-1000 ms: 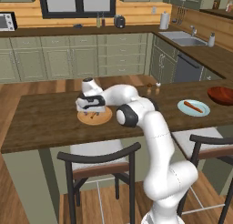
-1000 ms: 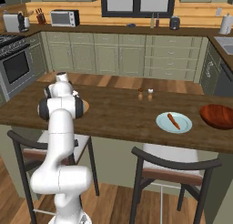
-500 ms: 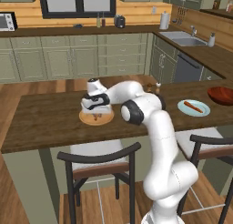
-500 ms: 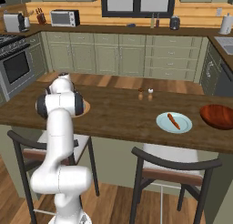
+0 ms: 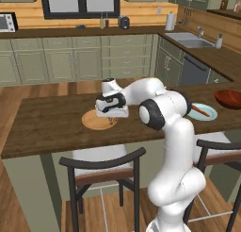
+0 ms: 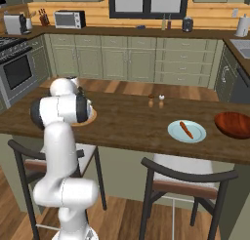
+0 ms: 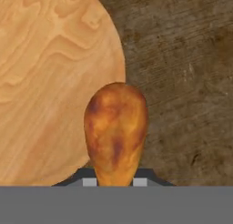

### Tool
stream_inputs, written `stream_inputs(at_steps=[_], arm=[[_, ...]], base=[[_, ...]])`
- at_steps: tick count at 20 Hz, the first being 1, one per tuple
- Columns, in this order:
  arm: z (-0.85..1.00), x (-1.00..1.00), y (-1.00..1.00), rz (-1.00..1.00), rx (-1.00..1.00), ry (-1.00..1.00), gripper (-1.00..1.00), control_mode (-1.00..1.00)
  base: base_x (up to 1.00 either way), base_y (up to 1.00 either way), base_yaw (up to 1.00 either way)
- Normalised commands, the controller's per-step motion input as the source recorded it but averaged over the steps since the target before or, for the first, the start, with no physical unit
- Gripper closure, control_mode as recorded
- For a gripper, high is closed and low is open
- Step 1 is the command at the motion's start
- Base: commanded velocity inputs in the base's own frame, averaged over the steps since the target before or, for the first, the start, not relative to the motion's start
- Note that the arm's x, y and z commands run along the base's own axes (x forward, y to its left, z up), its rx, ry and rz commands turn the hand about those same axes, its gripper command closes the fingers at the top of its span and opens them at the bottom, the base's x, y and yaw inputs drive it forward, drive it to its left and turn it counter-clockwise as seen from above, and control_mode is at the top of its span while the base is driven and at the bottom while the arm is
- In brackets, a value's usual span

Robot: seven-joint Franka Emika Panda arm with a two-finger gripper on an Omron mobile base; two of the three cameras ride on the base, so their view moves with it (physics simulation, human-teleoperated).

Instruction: Pick the chicken drumstick and carrot from their plates and place them in the bowl. Then put the bowl in the fridge.

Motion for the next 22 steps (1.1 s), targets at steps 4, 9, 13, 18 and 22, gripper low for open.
stream_inputs(at_steps=[4,9,13,18,22], arm=[[0.71,-0.61,-0.98,0.00,0.01,0.00,1.00,-1.00],[0.47,-0.94,-0.96,0.05,0.02,0.00,1.00,-1.00],[0.66,-0.99,-0.77,0.22,0.03,-0.01,1.00,-1.00],[0.32,-0.91,-0.45,0.46,0.03,-0.21,1.00,-1.00],[0.07,-0.94,-0.06,0.24,0.00,-0.17,1.00,-1.00]], base=[[0.00,0.00,0.00],[0.00,0.00,0.00],[0.00,0.00,0.00],[0.00,0.00,0.00],[0.00,0.00,0.00]])
